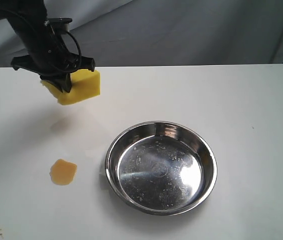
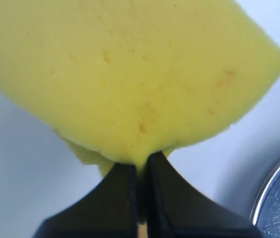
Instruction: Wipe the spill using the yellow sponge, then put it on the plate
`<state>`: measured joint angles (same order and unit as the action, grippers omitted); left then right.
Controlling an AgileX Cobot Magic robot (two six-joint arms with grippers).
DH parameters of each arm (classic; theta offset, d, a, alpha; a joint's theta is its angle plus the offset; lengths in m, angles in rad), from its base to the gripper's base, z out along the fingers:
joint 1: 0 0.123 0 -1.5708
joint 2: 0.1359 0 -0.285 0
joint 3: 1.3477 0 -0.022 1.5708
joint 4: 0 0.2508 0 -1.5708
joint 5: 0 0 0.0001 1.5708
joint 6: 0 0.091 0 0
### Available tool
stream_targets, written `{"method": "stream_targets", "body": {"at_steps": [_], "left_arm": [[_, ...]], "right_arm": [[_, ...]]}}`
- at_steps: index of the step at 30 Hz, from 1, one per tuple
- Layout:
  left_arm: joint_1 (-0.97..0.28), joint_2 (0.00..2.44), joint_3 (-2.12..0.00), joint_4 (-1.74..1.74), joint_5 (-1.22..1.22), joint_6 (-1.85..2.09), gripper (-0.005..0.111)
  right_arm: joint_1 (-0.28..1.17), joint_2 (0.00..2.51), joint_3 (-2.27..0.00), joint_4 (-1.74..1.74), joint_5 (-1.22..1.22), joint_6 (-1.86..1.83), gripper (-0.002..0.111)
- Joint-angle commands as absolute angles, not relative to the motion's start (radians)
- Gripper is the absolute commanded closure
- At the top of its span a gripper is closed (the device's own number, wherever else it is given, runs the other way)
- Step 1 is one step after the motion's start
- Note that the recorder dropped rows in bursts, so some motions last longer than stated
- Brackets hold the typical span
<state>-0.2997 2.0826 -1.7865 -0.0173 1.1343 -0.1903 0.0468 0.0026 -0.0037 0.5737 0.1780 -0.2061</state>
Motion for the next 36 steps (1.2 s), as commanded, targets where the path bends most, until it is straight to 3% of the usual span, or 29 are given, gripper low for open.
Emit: {"method": "stream_targets", "body": {"at_steps": [1, 13, 21, 23, 28, 36], "left_arm": [[-0.306, 2.137, -1.849, -0.012, 1.16, -0.201, 0.104], [-0.306, 2.158, -1.86, 0.01, 1.221, -0.151, 0.107], [-0.314, 2.046, -1.742, 0.01, 1.221, -0.138, 0.107], [-0.322, 1.979, -1.608, 0.008, 1.221, -0.124, 0.107], [-0.33, 1.767, -1.208, -0.097, 0.944, -0.113, 0.107], [-0.33, 1.73, -0.841, -0.166, 0.689, -0.069, 0.107]], "right_arm": [[0.05, 0.0, 0.0, 0.645, 0.174, -0.208, 0.108], [0.05, 0.0, 0.0, 0.645, 0.174, -0.208, 0.108], [0.05, 0.0, 0.0, 0.645, 0.174, -0.208, 0.108], [0.05, 0.0, 0.0, 0.645, 0.174, -0.208, 0.108], [0.05, 0.0, 0.0, 0.643, 0.174, -0.208, 0.108], [0.05, 0.0, 0.0, 0.643, 0.174, -0.208, 0.108]]}}
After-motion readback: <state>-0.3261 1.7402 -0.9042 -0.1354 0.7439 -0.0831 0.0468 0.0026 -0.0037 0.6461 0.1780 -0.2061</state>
